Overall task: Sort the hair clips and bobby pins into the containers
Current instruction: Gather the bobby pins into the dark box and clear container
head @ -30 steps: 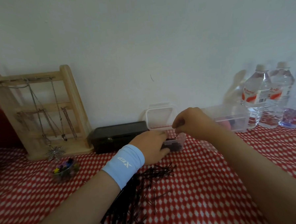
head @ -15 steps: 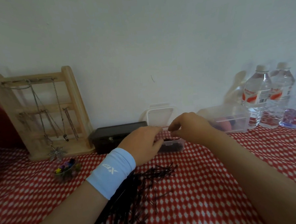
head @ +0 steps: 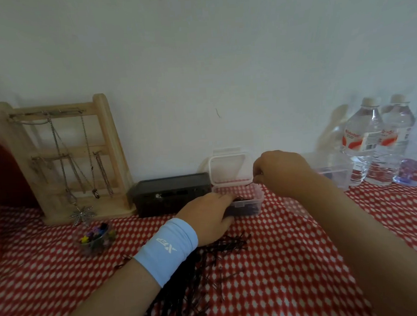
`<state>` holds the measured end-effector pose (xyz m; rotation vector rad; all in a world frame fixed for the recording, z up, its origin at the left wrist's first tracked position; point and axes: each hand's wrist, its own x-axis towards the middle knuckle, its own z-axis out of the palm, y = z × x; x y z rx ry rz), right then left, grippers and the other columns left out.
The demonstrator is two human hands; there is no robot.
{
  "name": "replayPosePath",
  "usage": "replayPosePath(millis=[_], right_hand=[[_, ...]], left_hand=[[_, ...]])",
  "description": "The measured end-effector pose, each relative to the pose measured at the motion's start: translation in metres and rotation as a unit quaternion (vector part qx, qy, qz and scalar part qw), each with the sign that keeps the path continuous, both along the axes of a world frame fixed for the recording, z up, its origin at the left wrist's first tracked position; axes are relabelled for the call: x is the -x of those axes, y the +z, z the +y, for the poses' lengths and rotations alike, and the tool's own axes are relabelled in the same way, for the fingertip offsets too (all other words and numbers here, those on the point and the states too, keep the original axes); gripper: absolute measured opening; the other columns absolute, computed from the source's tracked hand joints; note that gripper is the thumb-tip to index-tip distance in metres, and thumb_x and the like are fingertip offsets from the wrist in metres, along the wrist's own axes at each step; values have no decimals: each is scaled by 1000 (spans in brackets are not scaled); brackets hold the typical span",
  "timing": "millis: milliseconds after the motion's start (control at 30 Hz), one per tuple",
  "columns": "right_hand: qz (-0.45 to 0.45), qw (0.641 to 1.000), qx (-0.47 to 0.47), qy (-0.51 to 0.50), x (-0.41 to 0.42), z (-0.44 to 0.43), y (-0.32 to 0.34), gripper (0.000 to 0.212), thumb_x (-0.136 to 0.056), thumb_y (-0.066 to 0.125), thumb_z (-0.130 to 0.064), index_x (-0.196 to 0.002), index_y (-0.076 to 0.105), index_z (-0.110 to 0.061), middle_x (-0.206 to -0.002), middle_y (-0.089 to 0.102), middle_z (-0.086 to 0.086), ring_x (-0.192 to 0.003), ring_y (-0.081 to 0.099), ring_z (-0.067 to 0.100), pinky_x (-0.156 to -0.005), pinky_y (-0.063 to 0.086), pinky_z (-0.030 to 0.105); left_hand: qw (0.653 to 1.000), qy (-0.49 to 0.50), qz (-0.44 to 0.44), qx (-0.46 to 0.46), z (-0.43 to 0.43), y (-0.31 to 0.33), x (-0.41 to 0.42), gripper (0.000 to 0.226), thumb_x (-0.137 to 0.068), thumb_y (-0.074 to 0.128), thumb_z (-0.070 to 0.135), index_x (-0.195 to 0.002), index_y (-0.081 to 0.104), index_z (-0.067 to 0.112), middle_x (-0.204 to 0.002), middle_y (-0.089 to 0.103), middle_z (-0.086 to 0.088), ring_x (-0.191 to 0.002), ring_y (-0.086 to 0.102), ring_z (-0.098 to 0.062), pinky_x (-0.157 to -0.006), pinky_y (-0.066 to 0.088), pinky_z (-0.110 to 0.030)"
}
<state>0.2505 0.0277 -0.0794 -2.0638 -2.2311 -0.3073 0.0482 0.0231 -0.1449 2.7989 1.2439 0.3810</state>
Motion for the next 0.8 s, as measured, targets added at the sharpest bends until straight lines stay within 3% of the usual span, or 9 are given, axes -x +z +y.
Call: replayPosePath(millis=[133,300,433,533,600,700,800], right_hand=[[100,994,-7,48,4,-1,-5,18,-95,61,-43,-97,74,-31,-94,69,-12,-81,61,8,-78,53,30],[59,993,50,94,16,7,-31,25,-97,58,-43,-110,77,-31,-104,72,-5,-90,58,15,-83,51,32],[75,980,-43,179,31,-4,-21,19,-97,60,-36,-109,75,-36,-104,65,-10,-95,55,12,-81,45,27],[166,946,53,272,58,-27,-15,14,-93,67,-30,-102,77,-34,-89,59,-25,-83,56,-6,-72,40,8],[147,924,132,326,73,-37,-23,14,-90,71,-29,-102,77,-32,-90,61,-27,-79,55,-11,-74,39,4],[128,911,171,354,86,-42,-40,22,-85,76,-37,-107,75,-33,-104,69,-20,-86,60,-5,-80,47,12],[135,907,173,360,91,-42,-50,26,-82,78,-42,-107,75,-32,-104,69,-18,-88,61,-3,-77,51,15]], left_hand=[[992,19,-111,-59,-2,5,7,39,-97,49,28,-136,51,24,-126,61,0,-114,54,-16,-98,47,-36],[989,9,-132,-60,-3,15,26,30,-96,54,24,-125,62,20,-115,64,5,-105,56,-9,-95,47,-29],[991,8,-136,-20,-9,23,52,18,-93,60,22,-109,68,27,-101,64,14,-89,59,-1,-85,48,-21],[993,10,-117,21,-15,24,71,13,-90,64,26,-98,70,33,-94,66,18,-86,60,2,-81,50,-21],[995,8,-96,36,-21,20,81,8,-88,64,29,-91,69,34,-90,65,19,-86,60,3,-80,51,-22],[997,11,-70,43,-31,12,98,2,-86,63,37,-85,63,35,-85,60,18,-81,58,0,-75,50,-25],[995,14,-72,64,-37,6,112,6,-86,65,41,-90,63,38,-88,57,21,-84,56,4,-76,48,-18]])
